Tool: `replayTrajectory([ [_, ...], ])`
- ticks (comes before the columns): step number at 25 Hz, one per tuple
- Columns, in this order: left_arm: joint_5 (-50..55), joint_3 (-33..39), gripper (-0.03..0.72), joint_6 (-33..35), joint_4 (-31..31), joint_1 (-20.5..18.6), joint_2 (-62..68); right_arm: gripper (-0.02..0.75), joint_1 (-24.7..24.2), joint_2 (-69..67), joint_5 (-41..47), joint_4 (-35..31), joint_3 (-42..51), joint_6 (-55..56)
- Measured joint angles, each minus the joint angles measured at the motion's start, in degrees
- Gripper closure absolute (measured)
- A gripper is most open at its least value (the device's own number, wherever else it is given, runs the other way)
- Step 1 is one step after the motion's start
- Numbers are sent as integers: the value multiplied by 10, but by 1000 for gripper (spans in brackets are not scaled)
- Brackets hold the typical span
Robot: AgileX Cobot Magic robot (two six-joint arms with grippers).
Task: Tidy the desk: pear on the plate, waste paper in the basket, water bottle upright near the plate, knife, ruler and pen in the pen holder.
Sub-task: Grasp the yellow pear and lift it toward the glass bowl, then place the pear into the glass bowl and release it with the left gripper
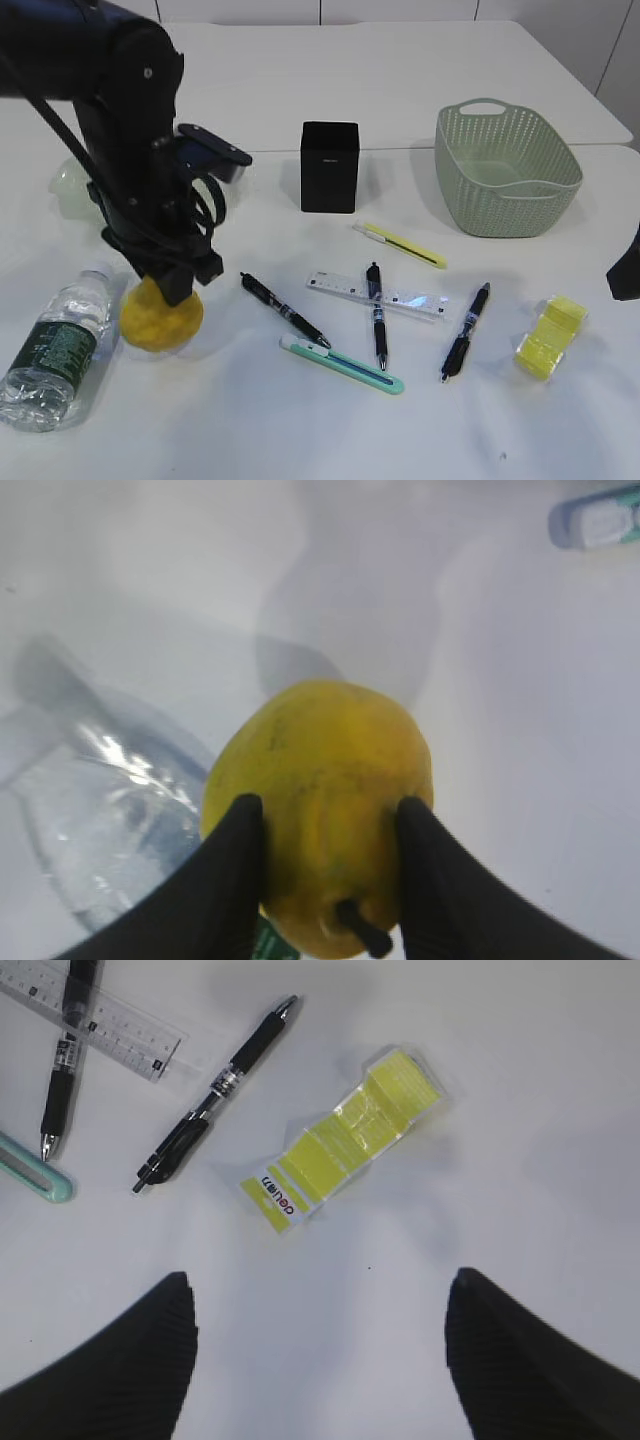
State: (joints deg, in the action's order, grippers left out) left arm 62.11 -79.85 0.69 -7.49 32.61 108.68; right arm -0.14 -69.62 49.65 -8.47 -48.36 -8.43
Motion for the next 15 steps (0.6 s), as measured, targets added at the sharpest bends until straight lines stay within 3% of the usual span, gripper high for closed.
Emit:
replayTrajectory([
  [5, -1, -76, 429, -23, -41, -21, -10, 166, 0, 0, 1, 0, 0, 0],
  [15, -37, -203, 429, -52, -39, -143, 8, 166, 0, 0, 7, 0, 0, 0],
])
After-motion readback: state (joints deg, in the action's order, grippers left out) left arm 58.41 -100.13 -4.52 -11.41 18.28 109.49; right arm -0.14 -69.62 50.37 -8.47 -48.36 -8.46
